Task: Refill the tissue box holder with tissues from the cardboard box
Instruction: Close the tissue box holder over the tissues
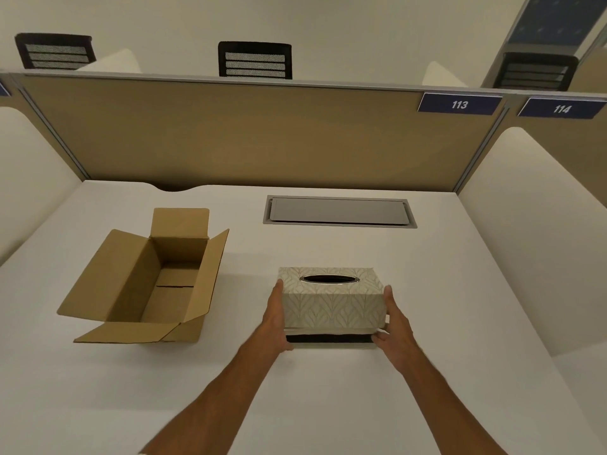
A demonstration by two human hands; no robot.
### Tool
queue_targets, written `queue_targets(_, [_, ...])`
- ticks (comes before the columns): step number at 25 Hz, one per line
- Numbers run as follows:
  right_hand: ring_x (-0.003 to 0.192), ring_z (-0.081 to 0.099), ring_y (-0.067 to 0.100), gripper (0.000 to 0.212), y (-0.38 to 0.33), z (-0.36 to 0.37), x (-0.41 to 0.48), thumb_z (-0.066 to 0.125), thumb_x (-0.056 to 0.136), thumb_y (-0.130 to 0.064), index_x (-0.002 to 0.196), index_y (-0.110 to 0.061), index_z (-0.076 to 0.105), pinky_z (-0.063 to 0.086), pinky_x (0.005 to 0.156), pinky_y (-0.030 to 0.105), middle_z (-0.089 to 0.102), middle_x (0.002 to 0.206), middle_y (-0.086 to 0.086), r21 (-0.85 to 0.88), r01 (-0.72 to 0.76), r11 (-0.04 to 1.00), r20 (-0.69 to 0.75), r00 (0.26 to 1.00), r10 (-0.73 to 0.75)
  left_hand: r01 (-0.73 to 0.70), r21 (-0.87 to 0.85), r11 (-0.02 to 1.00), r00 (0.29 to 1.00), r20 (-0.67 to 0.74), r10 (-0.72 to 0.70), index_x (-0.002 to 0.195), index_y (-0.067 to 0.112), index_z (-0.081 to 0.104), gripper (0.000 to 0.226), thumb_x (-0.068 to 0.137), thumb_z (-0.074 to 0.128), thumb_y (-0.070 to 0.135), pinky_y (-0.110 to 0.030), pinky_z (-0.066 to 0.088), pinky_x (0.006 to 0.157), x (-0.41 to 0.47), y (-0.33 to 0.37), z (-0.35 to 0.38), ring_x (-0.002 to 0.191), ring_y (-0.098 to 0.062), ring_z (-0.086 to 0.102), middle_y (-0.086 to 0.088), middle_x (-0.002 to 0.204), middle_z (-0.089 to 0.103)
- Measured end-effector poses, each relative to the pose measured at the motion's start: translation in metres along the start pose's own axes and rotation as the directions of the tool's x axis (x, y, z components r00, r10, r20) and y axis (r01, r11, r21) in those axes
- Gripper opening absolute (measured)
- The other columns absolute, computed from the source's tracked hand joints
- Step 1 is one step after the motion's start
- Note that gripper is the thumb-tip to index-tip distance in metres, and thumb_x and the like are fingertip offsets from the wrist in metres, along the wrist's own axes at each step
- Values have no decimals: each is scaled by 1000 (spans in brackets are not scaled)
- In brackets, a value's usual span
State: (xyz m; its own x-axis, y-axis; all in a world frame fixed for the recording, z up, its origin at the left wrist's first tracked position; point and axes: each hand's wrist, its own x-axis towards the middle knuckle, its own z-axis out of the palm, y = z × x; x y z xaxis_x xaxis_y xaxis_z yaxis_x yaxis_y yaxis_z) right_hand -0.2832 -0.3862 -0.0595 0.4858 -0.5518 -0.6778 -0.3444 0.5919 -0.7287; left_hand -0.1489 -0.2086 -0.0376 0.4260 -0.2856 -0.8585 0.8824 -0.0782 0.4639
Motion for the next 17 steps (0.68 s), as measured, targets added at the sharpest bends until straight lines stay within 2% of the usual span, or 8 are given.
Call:
queue_targets(1, [105, 62, 27, 67, 0, 1, 1, 59, 68, -76, 103, -19, 63, 51, 86, 38, 66, 110, 8, -1, -12, 1000, -13, 1000, 12, 12, -25, 1000, 1000, 8, -11, 137, 22, 49, 105, 51, 65, 80, -55, 31, 109, 4, -3, -3, 126, -34, 48, -11, 138, 52])
queue_targets(3, [104, 60, 26, 70, 1, 2, 3, 66, 65, -71, 105, -15, 61, 50, 89, 38, 64, 109, 8, -17, -29, 999, -20, 999, 29, 4, -82, 997, 1000, 14, -3, 118, 11, 62, 72, 63, 69, 58, -48, 47, 97, 3, -7, -7, 105, -32, 61, -14, 113, 64])
queue_targets(5, [100, 59, 26, 57, 4, 2, 3, 73, 70, -58, 102, -12, 59, 48, 88, 37, 61, 111, 10, -11, -51, 999, -26, 998, 50, 5, -119, 993, 1000, 18, -3, 101, 8, 61, 42, 75, 64, 40, -43, 54, 81, -1, -10, -11, 88, -31, 62, -15, 96, 63])
queue_targets(6, [99, 58, 25, 50, 5, 2, 3, 74, 73, -50, 100, -11, 59, 47, 87, 35, 61, 113, 10, -16, -50, 999, -29, 998, 50, 25, -141, 990, 999, 24, -22, 97, 8, 60, 36, 75, 64, 36, -42, 54, 77, 0, -11, -13, 85, -30, 61, -15, 93, 61])
queue_targets(9, [107, 57, 25, 60, 12, -4, 7, 78, 70, -42, 116, -9, 58, 46, 87, 34, 61, 119, 10, -69, -41, 997, -30, 999, 39, 48, -134, 990, 999, 13, -47, 103, 8, 57, 48, 65, 68, 35, -38, 50, 88, -4, -11, -18, 94, -29, 59, -14, 100, 59])
queue_targets(11, [106, 57, 26, 59, 15, -7, 5, 78, 71, -37, 118, -7, 58, 46, 91, 37, 61, 116, 11, -75, -45, 996, -48, 998, 42, 11, -46, 999, 998, -67, -14, 111, 9, 50, 50, 71, 64, 35, -39, 45, 94, -4, -13, -21, 98, -28, 53, -13, 106, 54])
queue_targets(14, [93, 54, 25, 37, 20, -9, 2, 75, 76, -34, 98, -8, 61, 47, 95, 42, 60, 99, 10, -164, -37, 986, -111, 994, 19, -35, 63, 997, 989, -142, 44, 111, 7, 46, 39, 82, 58, 29, -37, 38, 86, -3, -17, -22, 79, -23, 48, -9, 91, 50])
queue_targets(17, [74, 50, 22, 30, 24, -9, 1, 75, 75, -34, 72, -10, 57, 42, 69, 35, 54, 80, 7, -227, -2, 974, -141, 990, -30, -49, 116, 992, 983, -169, 68, 110, 6, 48, 38, 81, 58, 29, -35, 40, 76, -1, -22, -24, 79, -24, 49, -11, 91, 51])
